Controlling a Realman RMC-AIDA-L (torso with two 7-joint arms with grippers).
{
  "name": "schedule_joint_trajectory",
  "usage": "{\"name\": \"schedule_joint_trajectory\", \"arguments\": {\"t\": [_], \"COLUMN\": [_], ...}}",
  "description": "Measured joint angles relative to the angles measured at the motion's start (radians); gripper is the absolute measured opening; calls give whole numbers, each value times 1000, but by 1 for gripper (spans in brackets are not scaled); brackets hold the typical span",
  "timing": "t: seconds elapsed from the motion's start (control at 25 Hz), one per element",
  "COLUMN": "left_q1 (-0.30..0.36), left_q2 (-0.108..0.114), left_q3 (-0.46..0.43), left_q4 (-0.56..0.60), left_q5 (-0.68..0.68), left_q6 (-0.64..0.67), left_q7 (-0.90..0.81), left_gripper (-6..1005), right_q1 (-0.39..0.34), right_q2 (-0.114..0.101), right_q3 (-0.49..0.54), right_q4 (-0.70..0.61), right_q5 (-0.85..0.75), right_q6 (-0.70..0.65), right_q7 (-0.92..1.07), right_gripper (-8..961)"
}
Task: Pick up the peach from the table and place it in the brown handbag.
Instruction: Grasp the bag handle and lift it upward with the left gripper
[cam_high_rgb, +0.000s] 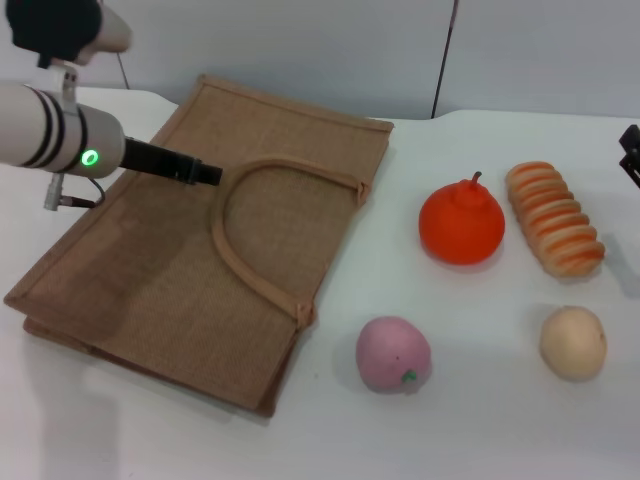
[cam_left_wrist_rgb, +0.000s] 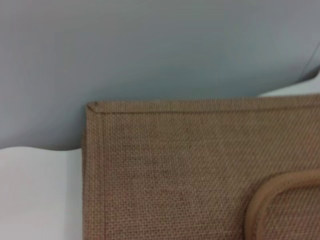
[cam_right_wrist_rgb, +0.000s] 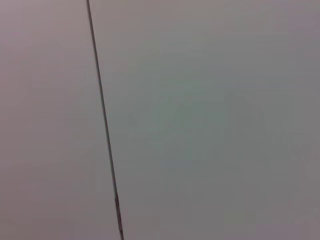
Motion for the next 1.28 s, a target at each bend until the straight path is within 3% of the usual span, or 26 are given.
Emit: {"name": "schedule_joint_trajectory", "arguments": {"t": [0.2,0.4,0.88,1.28], "left_q1": [2,4,8,-10], "left_q2": [0,-2,-2,-2], "left_q3": [126,182,214,216], "left_q4": [-3,-3,-17,-94], "left_q5": [16,6,-51,-59], "left_q6": [65,90,98,187], "left_q7": [-54,-54,-25,17], "left_gripper": [607,608,601,601], "right_q1": [1,2,4,7], "right_q2": [0,0,0,1], "right_q3": [0,0,0,0], "right_q4": [0,0,0,0], "right_q5": [0,0,0,0], "right_q6": [0,0,-2,-3], "right_q7": [0,0,0,1], "right_gripper": [818,818,817,817]}}
